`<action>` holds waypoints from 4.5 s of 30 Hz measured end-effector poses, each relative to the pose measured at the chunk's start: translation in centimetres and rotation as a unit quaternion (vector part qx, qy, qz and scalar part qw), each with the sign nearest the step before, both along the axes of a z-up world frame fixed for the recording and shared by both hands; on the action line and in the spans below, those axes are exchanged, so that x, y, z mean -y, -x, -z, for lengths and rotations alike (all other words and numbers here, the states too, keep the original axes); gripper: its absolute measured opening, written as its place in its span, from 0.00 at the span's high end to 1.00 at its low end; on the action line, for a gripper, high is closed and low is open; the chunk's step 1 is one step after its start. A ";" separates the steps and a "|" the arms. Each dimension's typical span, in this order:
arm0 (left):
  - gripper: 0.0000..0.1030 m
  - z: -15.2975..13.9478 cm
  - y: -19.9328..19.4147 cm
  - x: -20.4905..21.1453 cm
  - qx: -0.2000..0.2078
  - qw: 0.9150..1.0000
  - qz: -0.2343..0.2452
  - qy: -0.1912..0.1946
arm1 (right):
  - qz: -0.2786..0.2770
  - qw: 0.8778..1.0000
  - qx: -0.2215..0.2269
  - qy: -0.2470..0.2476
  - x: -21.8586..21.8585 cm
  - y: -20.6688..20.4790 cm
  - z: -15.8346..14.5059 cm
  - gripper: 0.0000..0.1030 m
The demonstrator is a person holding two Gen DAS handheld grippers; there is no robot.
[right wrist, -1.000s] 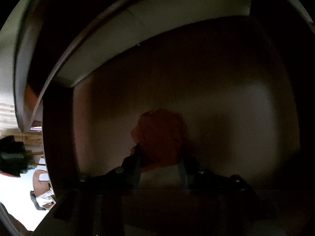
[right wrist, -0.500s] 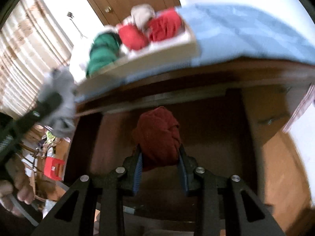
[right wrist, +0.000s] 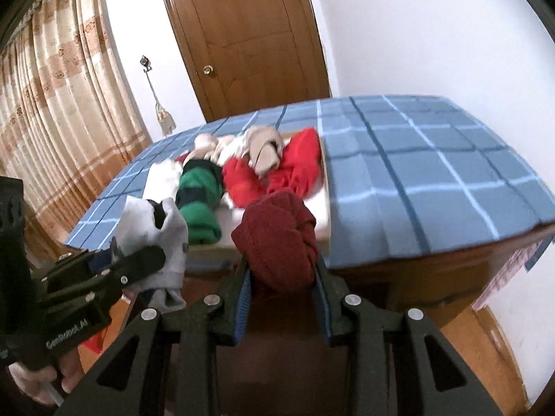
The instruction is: Take underwear out of drawer
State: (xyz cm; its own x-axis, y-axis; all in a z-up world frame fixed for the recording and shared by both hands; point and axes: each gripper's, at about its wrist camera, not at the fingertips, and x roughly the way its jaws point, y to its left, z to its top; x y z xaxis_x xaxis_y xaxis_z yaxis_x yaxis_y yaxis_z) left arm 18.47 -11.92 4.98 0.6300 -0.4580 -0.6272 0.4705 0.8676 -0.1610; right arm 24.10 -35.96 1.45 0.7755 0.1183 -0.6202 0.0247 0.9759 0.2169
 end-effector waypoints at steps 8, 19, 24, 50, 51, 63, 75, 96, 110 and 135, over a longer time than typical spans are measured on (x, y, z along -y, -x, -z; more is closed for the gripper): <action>0.74 -0.3 -3.0 2.1 0.010 1.000 -0.013 -0.007 | 0.017 1.000 0.014 0.008 0.5 -3.3 -0.6 0.66; 0.74 1.3 -6.2 3.2 -0.004 0.999 -0.035 -0.021 | 0.017 0.999 -0.004 0.038 0.9 -6.5 0.4 0.66; 0.74 1.7 -7.0 3.6 -0.006 0.999 -0.037 -0.026 | 0.012 0.999 -0.009 0.051 0.4 -7.4 0.8 0.66; 0.63 4.1 -9.5 3.5 -0.033 0.997 -0.067 -0.025 | -0.025 0.999 -0.041 0.016 0.5 -11.0 3.6 0.62; 0.55 4.0 -9.4 3.4 -0.033 0.997 -0.066 -0.024 | -0.028 0.998 -0.046 0.013 0.6 -11.2 3.8 0.60; 0.00 -0.2 -4.0 -0.7 0.057 0.987 -0.143 -0.040 | -0.011 0.999 0.036 -0.022 1.3 -4.7 0.4 0.27; 0.00 -1.5 2.5 -3.8 0.109 0.978 -0.170 -0.054 | 0.022 0.985 0.157 -0.070 -2.6 5.6 -2.6 0.26; 0.00 -2.0 12.5 -5.5 0.153 0.967 -0.195 -0.058 | 0.059 0.970 0.227 -0.070 -3.1 17.6 -3.0 0.20; 0.00 -2.6 15.8 -7.0 0.163 0.961 -0.215 -0.057 | 0.047 0.962 0.266 -0.044 -5.7 22.3 -5.0 0.17; 0.00 -3.2 16.7 -7.2 0.180 0.954 -0.226 -0.073 | 0.039 0.963 0.265 -0.044 -6.5 22.5 -5.0 0.17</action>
